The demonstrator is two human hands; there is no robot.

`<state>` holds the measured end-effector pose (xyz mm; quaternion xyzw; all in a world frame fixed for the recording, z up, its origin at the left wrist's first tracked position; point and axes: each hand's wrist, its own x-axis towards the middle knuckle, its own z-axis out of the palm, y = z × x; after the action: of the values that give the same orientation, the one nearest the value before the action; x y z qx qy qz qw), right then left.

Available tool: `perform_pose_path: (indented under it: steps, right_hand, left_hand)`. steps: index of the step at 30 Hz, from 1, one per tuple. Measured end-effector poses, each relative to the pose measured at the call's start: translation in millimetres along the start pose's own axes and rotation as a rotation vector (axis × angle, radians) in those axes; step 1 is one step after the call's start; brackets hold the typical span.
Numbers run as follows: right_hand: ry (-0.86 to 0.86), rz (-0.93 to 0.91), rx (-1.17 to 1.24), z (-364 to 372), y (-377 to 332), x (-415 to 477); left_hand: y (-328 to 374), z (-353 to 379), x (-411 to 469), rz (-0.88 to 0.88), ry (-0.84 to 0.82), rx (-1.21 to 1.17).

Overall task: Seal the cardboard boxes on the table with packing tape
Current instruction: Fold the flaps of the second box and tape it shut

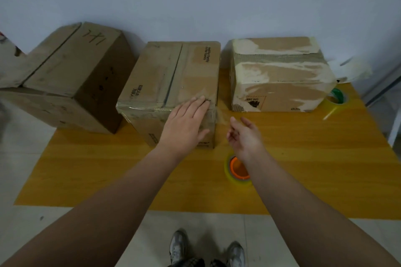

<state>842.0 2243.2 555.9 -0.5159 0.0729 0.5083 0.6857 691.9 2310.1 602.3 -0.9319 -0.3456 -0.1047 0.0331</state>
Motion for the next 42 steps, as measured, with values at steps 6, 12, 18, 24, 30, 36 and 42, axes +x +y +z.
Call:
perform_pose_path:
  steps: [6, 12, 18, 24, 30, 36, 42]
  right_hand:
    - [0.033, 0.06, 0.049, 16.8, 16.6, -4.2]
    - [0.088, 0.06, 0.088, 33.8, 31.0, -4.4]
    - [0.224, -0.1, -0.41, 28.8, 43.5, -1.6]
    - [-0.341, -0.468, -0.577, 12.2, 47.8, -22.9]
    - [-0.516, -0.379, -0.887, 8.9, 48.2, -28.7]
    - [-0.551, -0.327, -0.879, 15.7, 50.3, -34.5]
    - [-0.347, -0.451, -1.161, -0.8, 39.2, -24.5]
  left_hand:
    - [-21.2, -4.9, -13.7, -0.003, -0.07, 0.108]
    - [-24.5, -0.4, -16.3, -0.002, -0.1, 0.093]
    - [-23.3, 0.2, -17.1, -0.016, -0.065, 0.04]
    - [-21.3, 1.8, -16.2, -0.028, -0.041, 0.027]
    - [-20.9, 1.7, -14.9, -0.03, -0.048, 0.055]
    - [-20.3, 1.2, -15.0, -0.032, -0.059, 0.065]
    - [-25.3, -0.4, -12.5, -0.005, -0.062, 0.07]
